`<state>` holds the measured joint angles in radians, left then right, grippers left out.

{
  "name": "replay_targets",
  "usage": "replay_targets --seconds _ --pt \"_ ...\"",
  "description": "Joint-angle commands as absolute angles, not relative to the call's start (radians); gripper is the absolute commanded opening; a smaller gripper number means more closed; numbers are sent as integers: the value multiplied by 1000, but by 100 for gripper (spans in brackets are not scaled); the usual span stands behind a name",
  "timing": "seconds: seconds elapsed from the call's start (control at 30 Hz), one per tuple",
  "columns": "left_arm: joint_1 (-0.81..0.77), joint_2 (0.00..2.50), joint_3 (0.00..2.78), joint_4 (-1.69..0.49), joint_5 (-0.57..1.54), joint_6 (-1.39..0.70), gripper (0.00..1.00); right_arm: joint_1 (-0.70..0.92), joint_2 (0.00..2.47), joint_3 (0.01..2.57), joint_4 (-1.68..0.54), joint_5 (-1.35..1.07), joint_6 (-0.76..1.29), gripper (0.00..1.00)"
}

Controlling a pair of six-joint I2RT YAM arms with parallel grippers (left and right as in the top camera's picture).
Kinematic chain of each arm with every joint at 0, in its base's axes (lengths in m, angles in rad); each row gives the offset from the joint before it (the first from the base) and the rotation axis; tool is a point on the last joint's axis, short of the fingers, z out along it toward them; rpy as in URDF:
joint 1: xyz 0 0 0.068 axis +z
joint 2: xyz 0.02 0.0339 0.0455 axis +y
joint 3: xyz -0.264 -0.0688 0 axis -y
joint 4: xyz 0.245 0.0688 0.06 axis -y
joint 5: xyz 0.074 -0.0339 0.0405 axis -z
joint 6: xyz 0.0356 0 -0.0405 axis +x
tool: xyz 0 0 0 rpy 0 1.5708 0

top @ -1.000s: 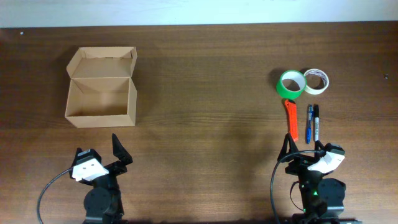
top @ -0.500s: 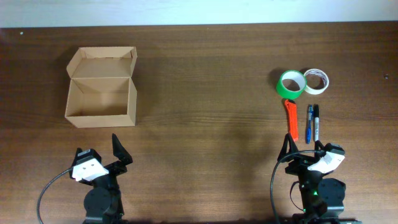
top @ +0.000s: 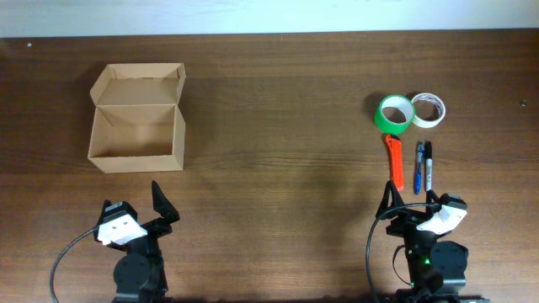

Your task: Pack container

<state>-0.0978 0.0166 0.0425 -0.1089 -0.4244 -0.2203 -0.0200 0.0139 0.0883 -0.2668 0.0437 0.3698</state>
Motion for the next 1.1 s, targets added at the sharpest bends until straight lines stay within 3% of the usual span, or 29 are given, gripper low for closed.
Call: replay_targets --seconds 0.0,0.43,0.73,0.9,1.07 --pt "-94 5 33 -105 -434 -215 100 -27 3 82 -269 63 368 100" --pt "-95 6 33 -96 -430 -215 100 -27 4 82 -269 52 368 99" --pt "-94 36 99 -94 -224 -264 100 -27 8 110 -257 30 446 99" --pt "-92 260 358 -242 -270 -214 100 -28 120 216 -265 37 358 99" --pt "-73 626 670 -335 -270 -121 100 -47 422 412 -364 38 342 99"
